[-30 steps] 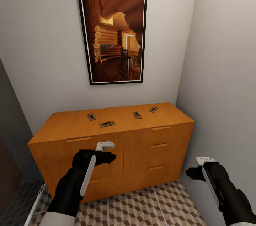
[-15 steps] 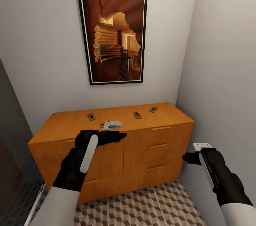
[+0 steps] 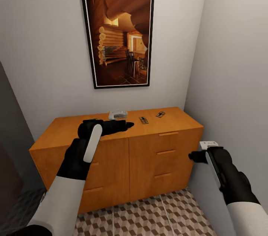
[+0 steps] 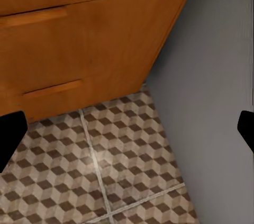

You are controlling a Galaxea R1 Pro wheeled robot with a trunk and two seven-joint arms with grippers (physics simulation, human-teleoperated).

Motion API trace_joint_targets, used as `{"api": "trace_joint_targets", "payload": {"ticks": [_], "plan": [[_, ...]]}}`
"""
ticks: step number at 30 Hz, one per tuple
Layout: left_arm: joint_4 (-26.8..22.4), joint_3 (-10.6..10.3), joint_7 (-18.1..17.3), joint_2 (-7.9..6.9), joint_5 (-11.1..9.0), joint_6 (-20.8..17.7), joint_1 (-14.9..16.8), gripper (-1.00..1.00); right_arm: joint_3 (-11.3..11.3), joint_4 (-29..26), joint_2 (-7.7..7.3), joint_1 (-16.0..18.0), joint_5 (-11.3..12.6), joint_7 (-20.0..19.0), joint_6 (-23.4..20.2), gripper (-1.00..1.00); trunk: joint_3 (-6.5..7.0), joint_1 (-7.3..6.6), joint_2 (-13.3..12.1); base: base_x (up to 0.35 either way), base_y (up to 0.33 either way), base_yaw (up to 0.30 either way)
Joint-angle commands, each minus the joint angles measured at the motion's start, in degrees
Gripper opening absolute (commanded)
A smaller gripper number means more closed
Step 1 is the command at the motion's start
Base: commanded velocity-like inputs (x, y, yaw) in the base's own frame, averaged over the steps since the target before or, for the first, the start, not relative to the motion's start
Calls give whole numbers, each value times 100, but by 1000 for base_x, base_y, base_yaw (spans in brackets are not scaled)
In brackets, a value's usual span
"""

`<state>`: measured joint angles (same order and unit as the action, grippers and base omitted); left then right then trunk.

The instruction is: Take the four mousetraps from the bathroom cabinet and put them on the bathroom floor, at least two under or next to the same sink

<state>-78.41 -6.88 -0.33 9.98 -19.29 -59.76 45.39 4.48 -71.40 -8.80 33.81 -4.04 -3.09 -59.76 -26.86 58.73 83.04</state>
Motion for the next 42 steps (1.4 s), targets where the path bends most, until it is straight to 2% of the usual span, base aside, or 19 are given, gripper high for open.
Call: {"api": "trace_joint_targets", "payload": {"ticks": [1,5,6,8,12,14,17,22,23,31,36,42], "plan": [[13,4,-3,2,4,-24,107,100,-1,0,-2,97,-38,-33,-24,100,-7,0,4,0,0,0],[129,19,3,-3,6,-24,511,100,-5,36,-4,534,-28,-27,-24,100,-7,0,4,0,0,0],[223,25,6,-30,15,-24,697,100,-6,66,-2,770,-37,-15,-24,100,-7,0,4,0,0,0],[355,30,9,-74,26,-24,860,100,-7,110,2,1010,-56,7,-24,100,-7,0,4,0,0,0],[691,34,18,-218,52,-24,1106,100,-14,244,8,1490,-98,78,-24,100,-7,0,4,0,0,0],[986,37,29,-365,63,-24,1240,100,-20,390,42,1857,-119,171,-24,100,-7,0,4,0,0,0],[1264,37,35,-517,69,-24,1355,100,-23,586,180,2247,-133,309,-24,100,-7,0,4,0,0,0],[1597,36,40,-759,76,-24,1463,100,-25,1000,508,2760,-146,630,-24,100,-7,0,4,0,0,0],[1682,31,40,-858,76,-24,1482,100,-25,1156,612,2865,-157,769,-24,100,-7,0,4,0,0,0],[1741,-11,15,-1221,41,-24,1512,100,-39,1458,915,3027,-146,1095,-24,100,-7,0,4,0,0,0],[1729,-45,12,-1276,40,-24,1515,100,-42,1487,960,3044,-143,1112,-24,100,-7,0,4,0,0,0],[1720,-120,14,-1276,65,-24,1516,100,-44,1495,985,3051,-142,1111,-24,100,-7,0,4,0,0,0]]}}
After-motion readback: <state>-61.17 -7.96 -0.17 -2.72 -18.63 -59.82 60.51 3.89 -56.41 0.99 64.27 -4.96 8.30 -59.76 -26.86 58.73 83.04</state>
